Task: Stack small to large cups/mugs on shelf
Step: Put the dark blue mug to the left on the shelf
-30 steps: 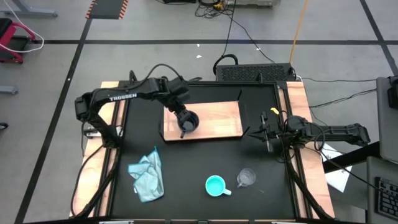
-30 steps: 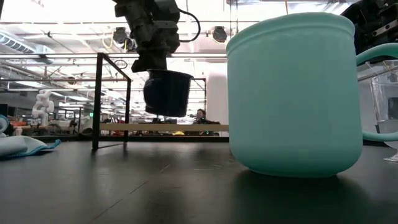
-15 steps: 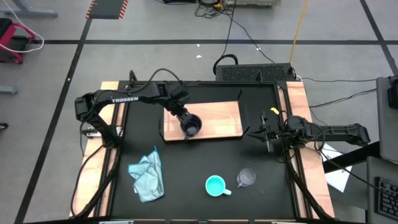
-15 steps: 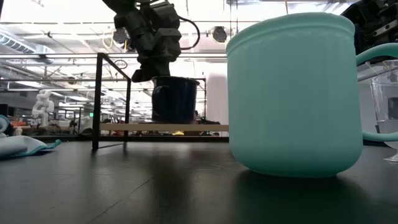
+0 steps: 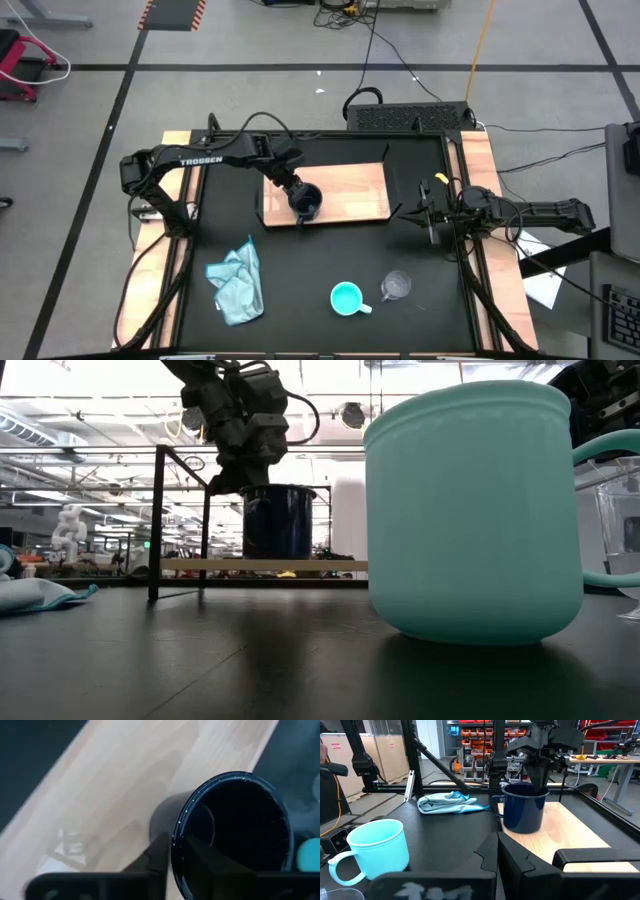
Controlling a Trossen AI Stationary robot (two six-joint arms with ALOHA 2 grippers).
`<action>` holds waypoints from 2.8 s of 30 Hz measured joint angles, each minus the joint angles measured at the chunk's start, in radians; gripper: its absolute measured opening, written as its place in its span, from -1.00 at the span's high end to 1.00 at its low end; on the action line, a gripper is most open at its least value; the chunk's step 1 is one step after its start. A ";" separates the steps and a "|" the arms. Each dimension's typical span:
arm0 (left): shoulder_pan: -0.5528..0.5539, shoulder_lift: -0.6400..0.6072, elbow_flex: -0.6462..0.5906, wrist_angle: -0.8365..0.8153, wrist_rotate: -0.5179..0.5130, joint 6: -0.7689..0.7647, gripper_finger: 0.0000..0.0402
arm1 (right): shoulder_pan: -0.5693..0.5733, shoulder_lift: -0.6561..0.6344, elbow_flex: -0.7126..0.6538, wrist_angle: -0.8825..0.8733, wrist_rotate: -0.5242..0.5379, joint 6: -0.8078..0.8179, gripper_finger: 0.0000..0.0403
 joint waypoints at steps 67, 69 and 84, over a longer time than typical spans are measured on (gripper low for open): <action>0.064 0.282 0.452 -0.460 0.047 0.837 0.32 | 0.000 0.000 0.000 0.007 0.000 0.001 1.00; 0.064 0.282 0.452 -0.460 0.047 0.832 0.32 | 0.000 0.000 0.000 0.007 0.000 0.000 1.00; 0.061 0.282 0.452 -0.436 0.038 0.734 0.47 | 0.000 0.000 0.000 0.006 0.000 -0.012 1.00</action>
